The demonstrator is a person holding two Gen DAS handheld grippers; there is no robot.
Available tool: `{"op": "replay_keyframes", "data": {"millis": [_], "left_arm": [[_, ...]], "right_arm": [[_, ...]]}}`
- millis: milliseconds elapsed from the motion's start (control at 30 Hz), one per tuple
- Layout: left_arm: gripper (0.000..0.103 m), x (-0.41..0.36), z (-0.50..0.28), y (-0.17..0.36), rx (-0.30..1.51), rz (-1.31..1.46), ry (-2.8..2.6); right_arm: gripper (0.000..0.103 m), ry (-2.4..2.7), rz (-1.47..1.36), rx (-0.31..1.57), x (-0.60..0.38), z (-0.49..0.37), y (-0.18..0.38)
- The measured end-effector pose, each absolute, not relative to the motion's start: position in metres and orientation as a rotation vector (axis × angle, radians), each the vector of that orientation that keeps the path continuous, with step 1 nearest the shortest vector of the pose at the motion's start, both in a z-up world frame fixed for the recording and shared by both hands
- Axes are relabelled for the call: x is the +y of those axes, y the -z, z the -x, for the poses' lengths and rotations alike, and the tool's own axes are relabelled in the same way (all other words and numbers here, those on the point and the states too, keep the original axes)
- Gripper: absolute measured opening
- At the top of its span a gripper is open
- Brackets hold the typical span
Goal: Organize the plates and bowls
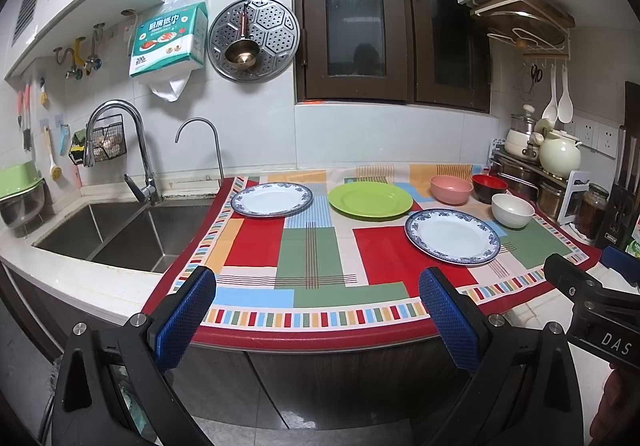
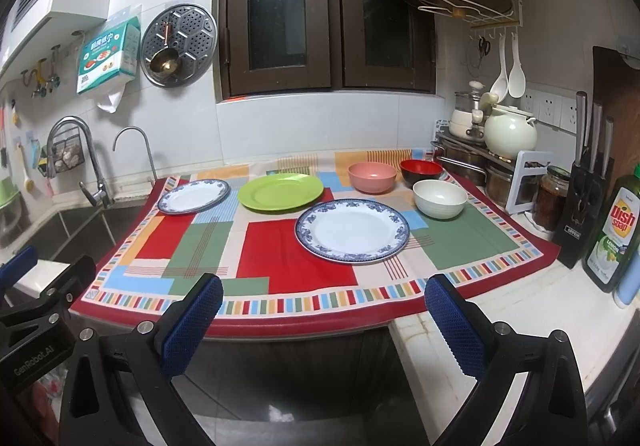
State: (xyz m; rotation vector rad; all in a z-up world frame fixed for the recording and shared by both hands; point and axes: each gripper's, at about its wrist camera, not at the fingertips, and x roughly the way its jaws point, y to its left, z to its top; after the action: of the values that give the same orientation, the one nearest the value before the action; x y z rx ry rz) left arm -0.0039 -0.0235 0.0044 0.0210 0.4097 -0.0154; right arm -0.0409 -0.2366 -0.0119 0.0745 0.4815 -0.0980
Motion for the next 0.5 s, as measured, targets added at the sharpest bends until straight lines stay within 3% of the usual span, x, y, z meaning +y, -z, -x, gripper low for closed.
{"op": "replay_keyframes", "data": {"millis": [500], "left_arm": [[0.103, -0.0228, 0.0037, -0.005, 0.41, -0.021, 0.016]], "right_arm": [[0.102, 0.097, -0.075, 0.482, -0.2353, 0.0406, 0.0128]]}}
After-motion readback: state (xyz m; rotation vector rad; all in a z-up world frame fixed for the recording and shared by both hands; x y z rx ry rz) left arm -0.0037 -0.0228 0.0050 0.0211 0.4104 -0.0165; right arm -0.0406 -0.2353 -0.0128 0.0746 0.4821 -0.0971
